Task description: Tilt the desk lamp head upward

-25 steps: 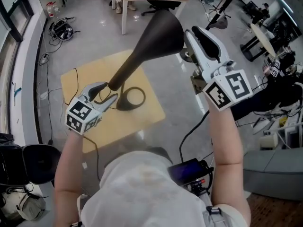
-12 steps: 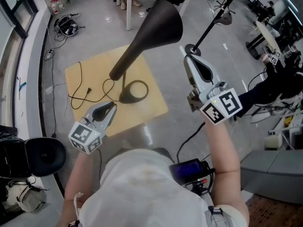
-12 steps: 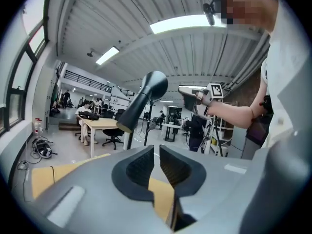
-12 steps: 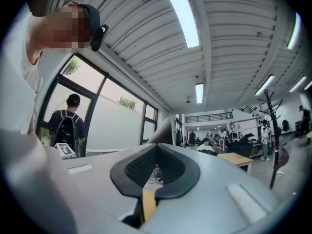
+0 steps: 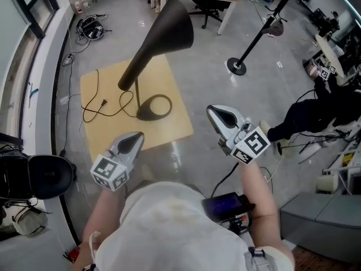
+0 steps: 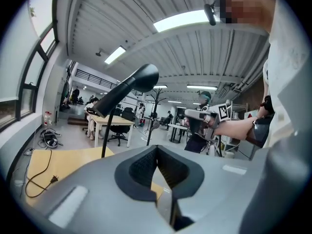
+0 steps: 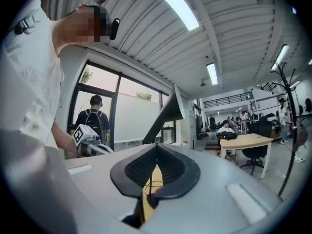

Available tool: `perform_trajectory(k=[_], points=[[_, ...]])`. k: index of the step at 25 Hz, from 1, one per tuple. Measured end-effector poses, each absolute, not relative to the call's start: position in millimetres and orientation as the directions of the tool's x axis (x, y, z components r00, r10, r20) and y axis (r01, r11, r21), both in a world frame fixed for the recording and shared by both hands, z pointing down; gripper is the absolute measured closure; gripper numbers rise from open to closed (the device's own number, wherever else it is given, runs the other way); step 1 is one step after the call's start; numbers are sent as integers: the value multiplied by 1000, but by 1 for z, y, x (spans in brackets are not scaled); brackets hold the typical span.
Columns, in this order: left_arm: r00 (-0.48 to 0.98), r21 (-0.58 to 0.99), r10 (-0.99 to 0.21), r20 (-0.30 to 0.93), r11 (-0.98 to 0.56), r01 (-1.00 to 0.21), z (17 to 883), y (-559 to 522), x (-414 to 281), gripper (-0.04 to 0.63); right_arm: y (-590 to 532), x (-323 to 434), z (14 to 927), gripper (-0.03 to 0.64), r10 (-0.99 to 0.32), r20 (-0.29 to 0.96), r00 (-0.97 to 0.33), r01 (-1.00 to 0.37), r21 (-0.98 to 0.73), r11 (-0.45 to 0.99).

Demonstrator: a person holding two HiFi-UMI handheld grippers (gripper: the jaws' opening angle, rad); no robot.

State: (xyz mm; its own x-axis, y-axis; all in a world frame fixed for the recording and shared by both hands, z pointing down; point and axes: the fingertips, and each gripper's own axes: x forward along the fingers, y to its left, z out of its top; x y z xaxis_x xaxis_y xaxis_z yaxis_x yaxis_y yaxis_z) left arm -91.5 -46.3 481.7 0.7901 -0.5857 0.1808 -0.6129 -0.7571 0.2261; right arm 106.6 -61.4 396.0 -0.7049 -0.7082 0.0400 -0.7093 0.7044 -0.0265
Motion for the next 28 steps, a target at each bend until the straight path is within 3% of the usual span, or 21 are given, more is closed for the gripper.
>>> perform_trajectory(k=[5,11,28], points=[[768,217,-614,181,-737,-640,483,-20,-68,594,-29,120,450,604,-641,106,-760,-650,-109,752],[716,217,-669,201,-682,-698,502,12,-63,594,5,120,489,604,-574,92,-813,-580,-204,789],[678,209,-707,199,-646,-734,503,57,-47,594,38,122,493,604,-549,44,-835,-543,-236,806]])
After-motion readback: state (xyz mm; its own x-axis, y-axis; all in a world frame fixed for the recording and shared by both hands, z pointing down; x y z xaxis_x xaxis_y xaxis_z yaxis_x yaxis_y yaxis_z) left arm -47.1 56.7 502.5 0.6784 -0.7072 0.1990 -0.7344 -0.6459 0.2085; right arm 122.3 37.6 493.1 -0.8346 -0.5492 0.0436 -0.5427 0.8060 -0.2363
